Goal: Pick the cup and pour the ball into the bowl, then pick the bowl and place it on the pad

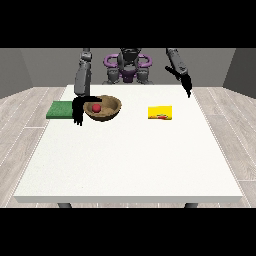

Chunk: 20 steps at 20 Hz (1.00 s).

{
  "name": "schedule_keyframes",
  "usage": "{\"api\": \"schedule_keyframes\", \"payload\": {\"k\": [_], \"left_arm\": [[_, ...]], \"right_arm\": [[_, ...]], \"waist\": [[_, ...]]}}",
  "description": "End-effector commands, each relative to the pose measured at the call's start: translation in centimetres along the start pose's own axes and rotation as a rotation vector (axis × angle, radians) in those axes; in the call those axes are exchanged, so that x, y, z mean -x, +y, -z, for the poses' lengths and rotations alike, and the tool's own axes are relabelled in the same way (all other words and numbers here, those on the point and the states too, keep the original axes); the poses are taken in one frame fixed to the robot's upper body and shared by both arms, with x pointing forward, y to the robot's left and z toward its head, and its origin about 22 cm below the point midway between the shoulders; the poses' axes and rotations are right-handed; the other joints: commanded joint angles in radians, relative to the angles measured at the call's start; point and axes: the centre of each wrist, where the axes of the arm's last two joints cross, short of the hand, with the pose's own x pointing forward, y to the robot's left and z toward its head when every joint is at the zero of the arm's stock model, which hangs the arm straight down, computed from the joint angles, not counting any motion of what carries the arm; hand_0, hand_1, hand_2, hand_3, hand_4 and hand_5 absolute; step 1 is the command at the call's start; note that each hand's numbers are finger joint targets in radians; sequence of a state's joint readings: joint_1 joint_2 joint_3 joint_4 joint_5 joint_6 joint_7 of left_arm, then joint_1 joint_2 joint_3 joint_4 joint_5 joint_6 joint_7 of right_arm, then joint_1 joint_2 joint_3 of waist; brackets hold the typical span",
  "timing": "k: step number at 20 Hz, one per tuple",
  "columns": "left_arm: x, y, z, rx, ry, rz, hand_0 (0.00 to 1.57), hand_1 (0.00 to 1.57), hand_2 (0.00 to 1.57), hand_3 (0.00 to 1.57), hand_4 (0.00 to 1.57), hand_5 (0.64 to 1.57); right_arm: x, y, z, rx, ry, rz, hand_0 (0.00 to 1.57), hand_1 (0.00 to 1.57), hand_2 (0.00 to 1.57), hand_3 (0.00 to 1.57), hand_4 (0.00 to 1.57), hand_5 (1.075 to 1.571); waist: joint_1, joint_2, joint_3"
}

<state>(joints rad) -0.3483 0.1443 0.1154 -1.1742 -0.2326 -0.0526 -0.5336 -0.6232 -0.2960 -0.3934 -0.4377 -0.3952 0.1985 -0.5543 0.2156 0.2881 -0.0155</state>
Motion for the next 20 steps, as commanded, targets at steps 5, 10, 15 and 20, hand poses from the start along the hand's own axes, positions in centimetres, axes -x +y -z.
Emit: {"api": "schedule_keyframes", "payload": {"k": [5,10,15,20], "left_arm": [[-3.3,-1.5,3.6,0.1,-0.147,-0.002,0.0,0.0,0.0,0.0,0.0,0.709],[-5.5,-2.6,6.0,0.135,-0.241,0.001,0.0,0.0,0.0,0.0,0.0,0.711],[-4.9,-3.2,5.8,0.163,-0.201,-0.02,0.0,0.0,0.0,0.0,0.0,0.716],[-3.5,-4.4,5.4,0.188,-0.107,-0.049,0.0,0.0,0.0,0.0,0.0,0.712]], "right_arm": [[1.3,-5.7,-4.2,0.061,0.22,-0.633,1.57,1.57,1.57,1.57,1.11,1.559],[-2.3,-10.2,-4.8,0.151,0.112,-0.925,1.57,1.57,1.57,1.57,1.3,1.566],[-6.6,-12.7,-3.8,0.292,0.171,-0.975,1.57,1.57,1.57,1.57,1.24,1.571],[-7.8,-11.0,-1.7,0.339,0.321,-0.977,1.57,1.57,1.57,1.57,1.15,1.571]], "waist": [[0.159,0.127,0.0083],[0.2,0.194,0.0057],[0.243,0.129,0.006],[0.261,0.018,0.0087]]}}
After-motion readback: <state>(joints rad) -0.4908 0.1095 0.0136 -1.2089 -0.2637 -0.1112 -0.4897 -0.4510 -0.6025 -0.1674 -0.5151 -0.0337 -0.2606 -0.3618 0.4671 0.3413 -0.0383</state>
